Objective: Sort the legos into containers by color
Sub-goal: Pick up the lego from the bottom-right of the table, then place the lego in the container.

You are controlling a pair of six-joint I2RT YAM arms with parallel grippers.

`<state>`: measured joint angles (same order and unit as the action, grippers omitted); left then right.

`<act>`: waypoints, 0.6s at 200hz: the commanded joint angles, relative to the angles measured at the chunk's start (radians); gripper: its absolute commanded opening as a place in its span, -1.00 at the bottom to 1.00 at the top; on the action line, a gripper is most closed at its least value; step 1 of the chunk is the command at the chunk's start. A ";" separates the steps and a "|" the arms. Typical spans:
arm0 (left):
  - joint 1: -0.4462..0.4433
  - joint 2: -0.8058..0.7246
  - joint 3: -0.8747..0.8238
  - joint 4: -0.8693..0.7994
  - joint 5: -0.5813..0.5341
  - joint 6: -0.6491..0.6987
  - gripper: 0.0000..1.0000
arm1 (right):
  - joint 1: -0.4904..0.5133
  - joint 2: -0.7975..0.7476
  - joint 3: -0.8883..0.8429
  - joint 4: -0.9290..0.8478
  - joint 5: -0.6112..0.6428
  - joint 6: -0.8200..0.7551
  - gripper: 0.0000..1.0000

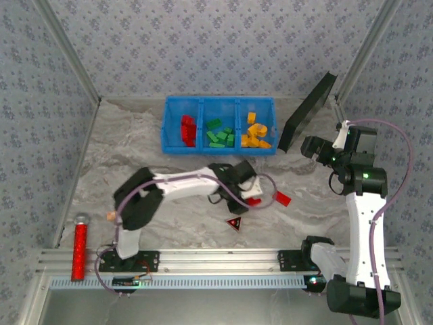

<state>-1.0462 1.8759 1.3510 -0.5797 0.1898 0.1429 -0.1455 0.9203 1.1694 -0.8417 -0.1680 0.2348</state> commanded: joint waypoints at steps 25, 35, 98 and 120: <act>0.288 -0.373 -0.080 0.126 -0.131 -0.123 -0.32 | 0.001 -0.007 -0.006 -0.005 0.016 -0.011 0.99; 0.351 -0.414 -0.081 0.144 -0.149 -0.122 -0.28 | 0.000 -0.004 -0.006 -0.003 0.016 -0.010 1.00; 0.621 -0.243 0.158 -0.016 -0.393 -0.276 -0.29 | -0.005 -0.004 -0.011 -0.013 0.001 -0.006 0.99; 0.688 -0.135 0.207 -0.038 -0.350 -0.334 -0.34 | -0.006 -0.013 -0.017 -0.018 -0.003 -0.006 1.00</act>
<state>-0.4175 1.6459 1.5028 -0.5282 -0.1436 -0.0910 -0.1463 0.9241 1.1625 -0.8425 -0.1680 0.2352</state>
